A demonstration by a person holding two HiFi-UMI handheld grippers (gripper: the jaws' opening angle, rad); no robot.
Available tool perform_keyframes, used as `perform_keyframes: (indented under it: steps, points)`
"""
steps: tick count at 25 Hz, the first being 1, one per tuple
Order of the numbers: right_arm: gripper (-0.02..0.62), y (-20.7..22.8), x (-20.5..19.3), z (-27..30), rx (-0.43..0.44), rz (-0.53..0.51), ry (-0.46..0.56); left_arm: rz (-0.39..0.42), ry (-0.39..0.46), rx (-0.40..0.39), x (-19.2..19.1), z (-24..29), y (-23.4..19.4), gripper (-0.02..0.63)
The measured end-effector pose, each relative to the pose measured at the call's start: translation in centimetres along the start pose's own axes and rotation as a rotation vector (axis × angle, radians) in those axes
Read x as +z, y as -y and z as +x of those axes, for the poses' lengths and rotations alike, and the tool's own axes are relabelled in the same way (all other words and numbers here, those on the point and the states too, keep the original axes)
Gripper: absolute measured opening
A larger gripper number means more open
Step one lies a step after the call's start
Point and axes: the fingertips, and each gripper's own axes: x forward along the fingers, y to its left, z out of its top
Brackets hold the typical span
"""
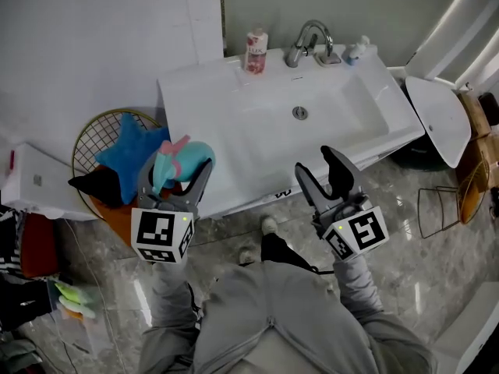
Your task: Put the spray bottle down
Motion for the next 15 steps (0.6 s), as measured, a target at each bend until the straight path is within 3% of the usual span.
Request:
perform_keyframes:
  steps: [15]
  points:
    - [0.238,6.9,-1.4,13.8,0.106,0.02,-0.02,-0.026,-0.085,0.053,-1.7,13.3,-6.4,0.385]
